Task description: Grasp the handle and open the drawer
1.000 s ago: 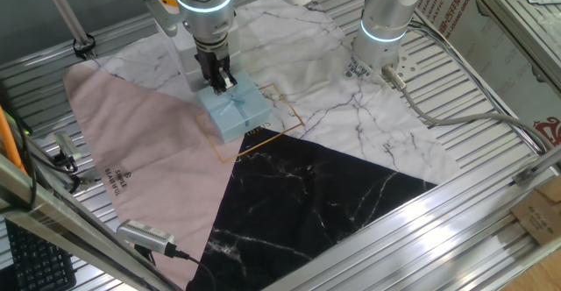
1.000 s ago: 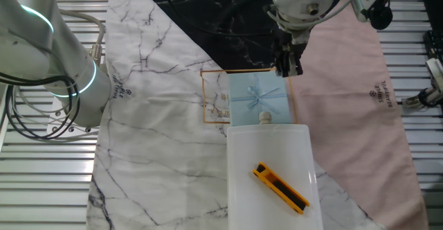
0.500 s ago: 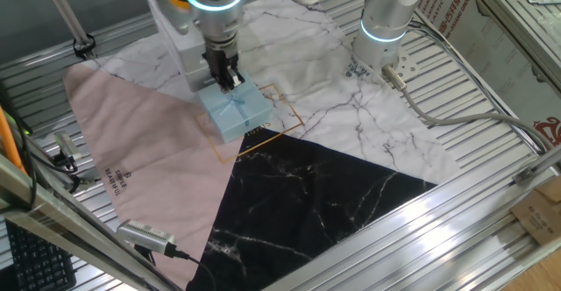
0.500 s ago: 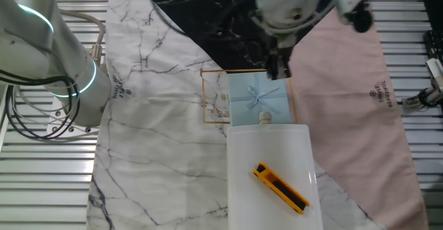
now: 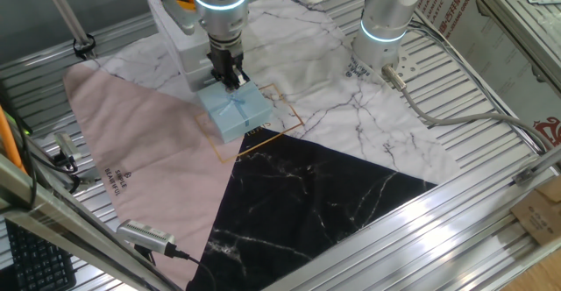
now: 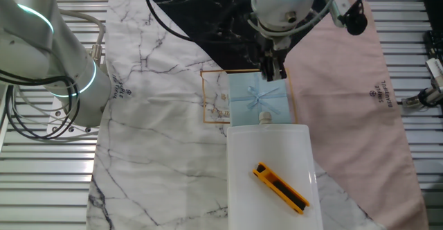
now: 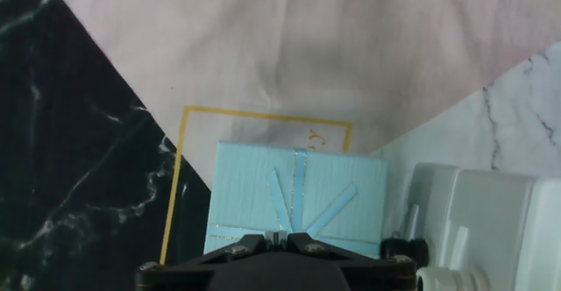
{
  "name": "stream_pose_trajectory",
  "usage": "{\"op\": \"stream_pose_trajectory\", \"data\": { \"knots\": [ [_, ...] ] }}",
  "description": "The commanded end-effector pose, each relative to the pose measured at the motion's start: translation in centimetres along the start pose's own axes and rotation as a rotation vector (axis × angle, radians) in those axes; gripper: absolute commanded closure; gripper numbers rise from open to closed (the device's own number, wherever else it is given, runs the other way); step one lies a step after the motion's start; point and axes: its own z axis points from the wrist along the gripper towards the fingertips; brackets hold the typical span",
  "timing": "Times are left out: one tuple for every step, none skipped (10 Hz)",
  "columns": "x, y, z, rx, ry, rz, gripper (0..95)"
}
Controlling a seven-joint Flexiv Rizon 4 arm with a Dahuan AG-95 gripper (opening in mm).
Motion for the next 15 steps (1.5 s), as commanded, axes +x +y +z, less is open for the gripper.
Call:
{"op": "stream_pose_trajectory", "data": {
  "knots": [
    [0.68, 0.34, -0.38, 0.014, 0.008, -0.340, 95.0],
    [0.70, 0.38, -0.47, 0.011, 0.008, -0.472, 95.0],
    [0.70, 0.38, -0.48, 0.008, 0.017, -0.599, 95.0],
    [0.70, 0.38, -0.48, 0.005, 0.025, -0.718, 95.0],
    [0.70, 0.40, -0.52, -0.003, 0.019, -0.808, 95.0],
    [0.71, 0.42, -0.58, -0.020, -0.002, -0.930, 95.0],
    [0.71, 0.43, -0.60, -0.031, -0.015, -1.022, 95.0],
    [0.71, 0.44, -0.61, -0.036, -0.028, -1.126, 95.0],
    [0.71, 0.45, -0.62, -0.029, -0.022, -1.214, 95.0],
    [0.68, 0.46, -0.61, -0.021, -0.008, -1.293, 95.0],
    [0.68, 0.46, -0.61, -0.024, 0.001, -1.372, 95.0],
    [0.69, 0.47, -0.61, -0.039, -0.001, -1.429, 95.0],
    [0.69, 0.47, -0.63, -0.051, -0.009, -1.476, 95.0],
    [0.69, 0.49, -0.67, -0.055, -0.009, -1.498, 95.0],
    [0.77, 0.44, -0.82, -0.059, -0.013, -1.520, 95.0]
  ]
}}
